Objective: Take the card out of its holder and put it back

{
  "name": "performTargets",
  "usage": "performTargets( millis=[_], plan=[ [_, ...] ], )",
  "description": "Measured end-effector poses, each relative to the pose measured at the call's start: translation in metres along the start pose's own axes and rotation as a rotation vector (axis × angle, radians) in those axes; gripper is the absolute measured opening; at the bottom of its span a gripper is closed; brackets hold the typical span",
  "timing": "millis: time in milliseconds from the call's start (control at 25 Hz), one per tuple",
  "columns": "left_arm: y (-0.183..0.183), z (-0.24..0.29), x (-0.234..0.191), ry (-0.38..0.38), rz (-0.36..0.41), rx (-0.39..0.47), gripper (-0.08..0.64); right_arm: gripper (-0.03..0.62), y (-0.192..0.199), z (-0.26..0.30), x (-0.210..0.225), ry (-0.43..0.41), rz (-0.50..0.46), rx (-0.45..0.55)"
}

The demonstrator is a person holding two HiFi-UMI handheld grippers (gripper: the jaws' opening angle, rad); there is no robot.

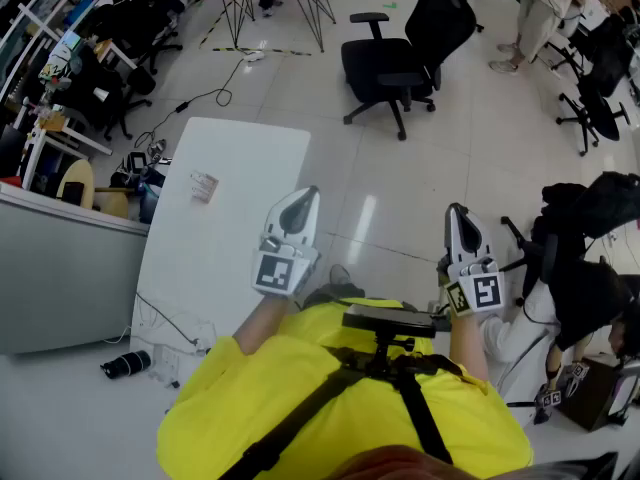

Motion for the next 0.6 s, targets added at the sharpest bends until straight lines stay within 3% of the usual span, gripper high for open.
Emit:
performTargets(
  millis=[120, 200, 240, 360, 480, 600],
  plan=[
    [-0.007, 0.019, -0.051, -0.044, -0.025, 0.012, 0.000, 0.006, -0.018, 0.062, -0.010, -0.044, 0.009, 0.010],
    [-0.008, 0.024, -0.078, -0.085, -0.038, 0.013, 0.013, 0.006, -0.026, 0.103, -0.018, -0.114, -0.005, 0.008],
    [-0.006, 0.024, -0.090, -0.118, -0.047, 0.010, 0.014, 0.037, -0.028, 0.126, -0.022, -0.164, -0.017, 0.000],
    [0.005, 0.019, -0.134, -0.258, -0.095, -0.019, 0.014, 0.051, -0.036, 0.207, -0.040, -0.315, -0.074, -0.055],
    [0.018, 0.015, -0.182, -0.412, -0.161, -0.053, 0.014, 0.051, -0.041, 0.288, -0.067, -0.461, -0.208, -0.112],
    [0.033, 0.013, -0.226, -0.594, -0.194, -0.087, 0.014, 0.051, -0.045, 0.368, -0.098, -0.702, -0.223, -0.123]
  ],
)
Point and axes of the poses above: the fingertips, and each gripper's own axes: z forward along the fingers, x to its right, y out of its underside, the point moved 6 cm from there along -z, backward along the fingers, and after that the axes turned 13 degrees about -x, right-handed, at the moved point
